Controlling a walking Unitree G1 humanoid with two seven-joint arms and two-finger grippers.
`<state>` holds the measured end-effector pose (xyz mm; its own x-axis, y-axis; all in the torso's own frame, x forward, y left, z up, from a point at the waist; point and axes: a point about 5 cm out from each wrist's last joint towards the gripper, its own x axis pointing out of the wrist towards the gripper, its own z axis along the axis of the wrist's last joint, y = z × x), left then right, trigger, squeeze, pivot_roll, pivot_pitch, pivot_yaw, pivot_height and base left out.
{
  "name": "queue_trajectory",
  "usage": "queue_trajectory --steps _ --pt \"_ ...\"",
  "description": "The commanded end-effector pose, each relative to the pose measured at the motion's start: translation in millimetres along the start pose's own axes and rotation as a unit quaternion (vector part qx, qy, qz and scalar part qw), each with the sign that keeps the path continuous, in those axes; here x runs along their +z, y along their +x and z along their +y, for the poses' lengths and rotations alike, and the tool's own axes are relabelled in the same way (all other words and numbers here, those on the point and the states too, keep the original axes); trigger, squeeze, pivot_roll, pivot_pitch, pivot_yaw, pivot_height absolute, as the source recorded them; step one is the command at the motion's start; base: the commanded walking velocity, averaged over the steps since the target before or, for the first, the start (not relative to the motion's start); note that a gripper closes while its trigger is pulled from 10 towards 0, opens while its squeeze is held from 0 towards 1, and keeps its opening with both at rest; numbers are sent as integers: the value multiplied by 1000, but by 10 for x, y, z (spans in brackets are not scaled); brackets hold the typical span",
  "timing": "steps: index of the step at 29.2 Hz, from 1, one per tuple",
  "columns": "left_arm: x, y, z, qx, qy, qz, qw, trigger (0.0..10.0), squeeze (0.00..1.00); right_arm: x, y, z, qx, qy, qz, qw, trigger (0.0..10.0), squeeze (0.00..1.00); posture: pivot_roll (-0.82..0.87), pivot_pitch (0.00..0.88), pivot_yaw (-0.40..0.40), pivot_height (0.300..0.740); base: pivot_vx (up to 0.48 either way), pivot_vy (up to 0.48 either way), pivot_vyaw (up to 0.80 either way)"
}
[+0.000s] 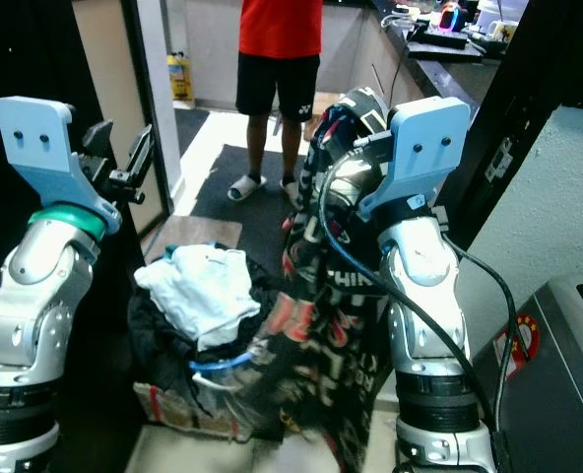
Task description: Clothes washing
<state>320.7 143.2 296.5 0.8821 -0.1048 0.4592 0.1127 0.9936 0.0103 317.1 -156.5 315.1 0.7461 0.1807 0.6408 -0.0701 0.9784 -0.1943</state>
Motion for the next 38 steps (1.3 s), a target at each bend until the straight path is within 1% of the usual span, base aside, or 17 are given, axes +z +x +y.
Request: queue_trajectory --steps 1,4,5,6,8,24,30,38 --pt "-9 11 -25 -2 -5 2 1000 10000 0 101 24 -18 -2 1 -20 1000 10000 0 14 0 19 740 0 0 0" --pt "-1 13 -24 -2 -6 1 1000 10000 0 105 27 -15 -2 6 -20 1000 10000 0 16 0 19 740 0 0 0" --pt "10 17 -21 -1 -6 -1 1000 10000 0 130 36 -8 -2 34 -23 999 10000 0 17 0 18 740 0 0 -800" --pt "10 17 -21 -1 -6 -1 1000 10000 0 130 36 -8 -2 34 -23 999 10000 0 17 0 18 740 0 0 -800" --pt "35 26 -18 0 -6 -4 1000 10000 0 186 52 -7 1 58 -36 998 10000 0 19 0 18 740 0 0 -800" --pt "58 36 -24 -2 -4 -7 1000 10000 0 205 76 -6 1 69 -40 997 10000 0 27 0 23 740 0 0 -800" --pt "75 47 -23 -5 -2 -8 1000 10000 0 197 75 -19 -8 84 -36 996 10000 0 32 0 30 740 0 0 -800" --pt "82 53 -26 -6 -1 -9 1000 10000 0 197 76 -24 -9 84 -36 996 10000 0 32 0 30 740 0 0 -800"
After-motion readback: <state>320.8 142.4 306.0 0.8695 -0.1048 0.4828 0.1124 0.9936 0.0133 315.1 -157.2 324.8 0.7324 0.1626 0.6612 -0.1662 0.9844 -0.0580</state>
